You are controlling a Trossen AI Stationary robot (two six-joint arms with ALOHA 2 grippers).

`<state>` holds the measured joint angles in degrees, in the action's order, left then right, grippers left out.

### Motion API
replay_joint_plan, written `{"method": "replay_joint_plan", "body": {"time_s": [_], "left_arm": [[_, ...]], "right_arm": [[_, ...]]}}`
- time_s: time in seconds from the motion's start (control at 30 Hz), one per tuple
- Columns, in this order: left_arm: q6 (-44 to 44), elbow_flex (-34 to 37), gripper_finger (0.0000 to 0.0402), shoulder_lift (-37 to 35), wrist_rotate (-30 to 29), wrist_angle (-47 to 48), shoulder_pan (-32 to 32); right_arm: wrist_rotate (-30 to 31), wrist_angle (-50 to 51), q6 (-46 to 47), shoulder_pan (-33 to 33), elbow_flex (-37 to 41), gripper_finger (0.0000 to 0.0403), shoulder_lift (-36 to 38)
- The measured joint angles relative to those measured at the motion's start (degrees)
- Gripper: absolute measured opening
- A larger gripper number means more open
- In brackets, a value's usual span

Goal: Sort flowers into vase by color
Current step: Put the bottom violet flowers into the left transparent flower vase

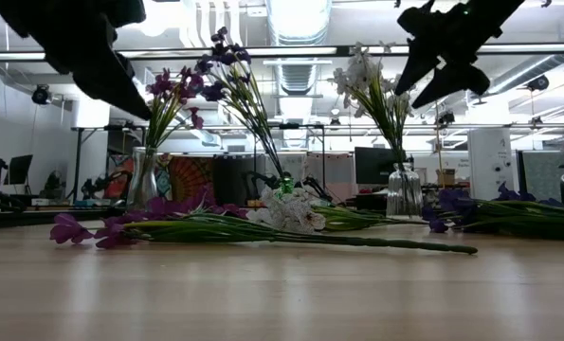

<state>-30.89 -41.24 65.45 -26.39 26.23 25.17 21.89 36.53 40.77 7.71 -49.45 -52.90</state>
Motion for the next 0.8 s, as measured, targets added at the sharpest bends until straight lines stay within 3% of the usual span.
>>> {"method": "replay_joint_plan", "body": {"time_s": [0.27,0.57,0.8], "left_arm": [[-4.4,0.0,0.021,6.2,1.1,-1.3,4.1],[-16.2,-0.4,0.021,6.7,9.2,3.8,9.7],[-22.8,-2.2,0.021,5.8,6.5,8.7,14.0]], "right_arm": [[-14.1,5.2,3.4,-4.9,0.0,0.0224,-3.5],[-17.0,14.8,11.7,-8.5,0.0,0.0224,-3.9],[-17.9,14.4,13.7,-11.9,0.0,0.0224,-5.7]]}}
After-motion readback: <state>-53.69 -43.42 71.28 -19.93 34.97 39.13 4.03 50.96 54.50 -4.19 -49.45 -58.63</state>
